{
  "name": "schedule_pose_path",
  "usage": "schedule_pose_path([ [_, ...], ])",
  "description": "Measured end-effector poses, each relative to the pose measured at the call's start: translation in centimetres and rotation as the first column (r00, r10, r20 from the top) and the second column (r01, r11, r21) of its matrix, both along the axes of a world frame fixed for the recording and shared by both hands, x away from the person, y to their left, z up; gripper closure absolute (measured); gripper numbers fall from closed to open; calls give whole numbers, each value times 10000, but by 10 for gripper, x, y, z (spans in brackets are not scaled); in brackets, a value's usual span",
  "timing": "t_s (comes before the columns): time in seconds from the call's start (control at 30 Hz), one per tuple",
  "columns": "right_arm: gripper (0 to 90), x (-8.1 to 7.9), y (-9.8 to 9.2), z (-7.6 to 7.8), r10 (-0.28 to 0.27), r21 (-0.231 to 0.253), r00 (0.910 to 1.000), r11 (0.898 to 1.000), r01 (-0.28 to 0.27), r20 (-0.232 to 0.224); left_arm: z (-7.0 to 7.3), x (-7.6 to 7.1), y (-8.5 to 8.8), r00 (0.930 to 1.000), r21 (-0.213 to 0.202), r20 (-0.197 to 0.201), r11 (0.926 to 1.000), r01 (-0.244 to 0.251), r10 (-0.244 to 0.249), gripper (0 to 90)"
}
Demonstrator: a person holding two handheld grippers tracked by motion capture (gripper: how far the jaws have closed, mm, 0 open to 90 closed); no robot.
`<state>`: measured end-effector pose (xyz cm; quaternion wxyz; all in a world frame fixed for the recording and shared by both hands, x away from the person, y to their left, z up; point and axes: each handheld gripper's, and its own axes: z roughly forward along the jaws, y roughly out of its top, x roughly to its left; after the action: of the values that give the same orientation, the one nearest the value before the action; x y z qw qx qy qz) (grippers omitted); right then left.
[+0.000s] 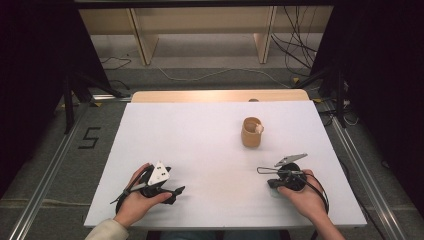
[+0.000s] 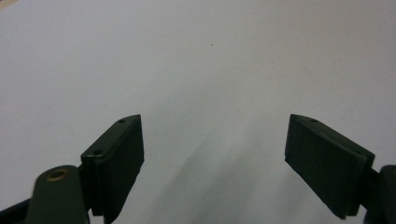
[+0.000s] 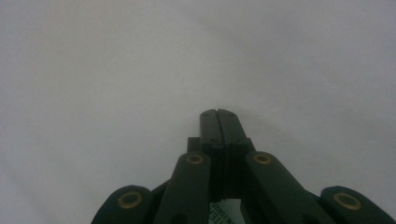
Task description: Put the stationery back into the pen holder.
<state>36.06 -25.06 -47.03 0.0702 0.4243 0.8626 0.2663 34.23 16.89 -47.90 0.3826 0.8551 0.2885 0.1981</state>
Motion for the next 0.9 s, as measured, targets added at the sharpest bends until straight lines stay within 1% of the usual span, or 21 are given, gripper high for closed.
schedule_pose_path([
  [0.07, 900, -7, 1, 1, 50, -21, 9999, 10000, -50, -116, 0, 0, 0, 10000, 4, -28, 10000, -11, 11, 197],
  [0.2, 900, -13, 2, 1, 189, -45, 9997, 9998, -189, -148, 0, 0, 0, 10000, -23, -31, 10000, -21, 21, 197],
  [0.27, 900, -21, 2, 1, 281, -51, 9993, 9996, -283, -243, 0, 0, 0, 10000, -18, -33, 10000, -17, 17, 199],
  [0.3, 900, -21, 2, 1, 281, -51, 9993, 9996, -283, -243, 0, 0, 0, 10000, -18, -33, 10000, -16, 16, 199],
  [0.37, 900, -26, 2, 1, 349, -58, 9991, 9994, -351, -235, 0, 0, 0, 10000, -11, -33, 10000, -18, 18, 198],
  [0.4, 900, -31, 1, 2, 409, -92, 9987, 9991, -412, -312, 0, 0, 0, 10000, -16, -35, 10000, -14, 14, 199],
  [0.47, 900, -33, 1, 2, 422, -96, 9986, 9991, -425, -330, 0, 0, 0, 10000, -17, -39, 10000, -14, 14, 199],
  [0.5, 900, -38, 0, 1, 436, -83, 9984, 9990, -439, -353, 0, 0, 0, 10000, -16, -39, 10000, -13, 13, 199],
  [0.6, 900, -42, -2, 2, 492, -86, 9980, 9987, -496, -387, 0, 0, 0, 10000, -13, -47, 10000, -12, 12, 199],
  [0.63, 900, -46, -2, 2, 490, -100, 9976, 9987, -495, -487, 0, 0, 0, 10000, -10, -45, 10000, -12, 11, 199],
  [0.67, 900, -47, -3, 2, 545, -105, 9976, 9984, -550, -422, 0, 0, 0, 10000, -16, -48, 10000, -9, 8, 199],
  [0.73, 900, -50, -4, 2, 555, -161, 9974, 9983, -563, -461, 0, 0, 0, 10000, -18, -47, 10000, -8, 8, 199],
  [0.9, 900, -54, -7, 3, 593, -229, 9969, 9979, -605, -520, 0, 0, 0, 10000, -20, -44, 10000, -6, 6, 200],
])
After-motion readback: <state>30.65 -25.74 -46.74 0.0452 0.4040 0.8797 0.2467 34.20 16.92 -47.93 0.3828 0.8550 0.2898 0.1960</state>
